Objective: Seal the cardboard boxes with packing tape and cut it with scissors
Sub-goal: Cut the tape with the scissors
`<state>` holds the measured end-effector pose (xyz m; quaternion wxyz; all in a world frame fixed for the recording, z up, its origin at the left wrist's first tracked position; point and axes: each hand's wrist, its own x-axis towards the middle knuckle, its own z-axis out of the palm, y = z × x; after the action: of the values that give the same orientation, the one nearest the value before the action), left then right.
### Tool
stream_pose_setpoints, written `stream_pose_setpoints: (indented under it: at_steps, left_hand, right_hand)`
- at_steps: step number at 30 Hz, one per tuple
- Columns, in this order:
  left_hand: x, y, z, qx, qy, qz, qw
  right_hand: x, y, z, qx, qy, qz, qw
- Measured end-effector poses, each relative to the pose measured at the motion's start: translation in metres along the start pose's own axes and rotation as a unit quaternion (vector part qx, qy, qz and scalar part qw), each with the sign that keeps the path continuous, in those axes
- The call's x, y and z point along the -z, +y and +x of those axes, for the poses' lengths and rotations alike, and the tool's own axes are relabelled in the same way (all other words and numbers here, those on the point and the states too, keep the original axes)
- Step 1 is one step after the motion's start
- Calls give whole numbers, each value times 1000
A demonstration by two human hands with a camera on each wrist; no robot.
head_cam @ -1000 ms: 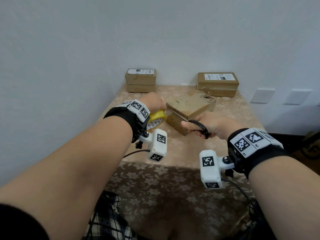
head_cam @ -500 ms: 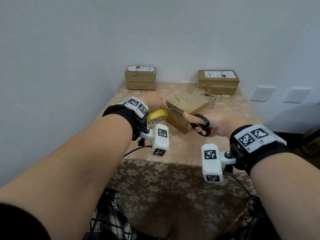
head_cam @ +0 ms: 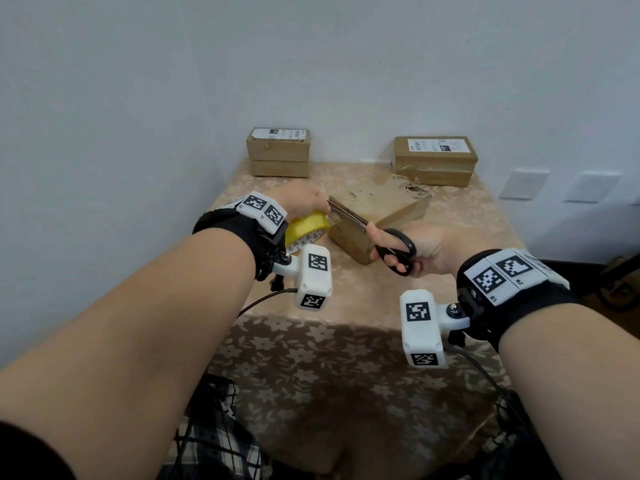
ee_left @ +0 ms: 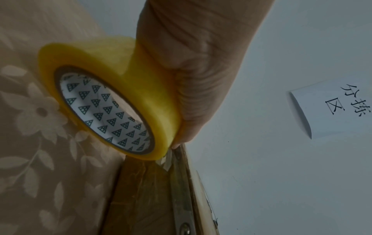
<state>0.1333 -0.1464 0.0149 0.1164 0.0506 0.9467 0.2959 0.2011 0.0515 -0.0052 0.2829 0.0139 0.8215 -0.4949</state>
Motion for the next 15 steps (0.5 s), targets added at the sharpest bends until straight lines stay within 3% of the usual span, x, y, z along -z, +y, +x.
stream_pose_setpoints:
  at_steps: [8, 15]
  left_hand:
    - [1, -2, -5, 15, 11, -30, 999]
    - [8, -11, -6, 30, 62, -67, 995]
  right_hand:
    - [-4, -2, 5, 37, 41, 2, 998]
    - [18, 8, -1, -11, 84, 26, 996]
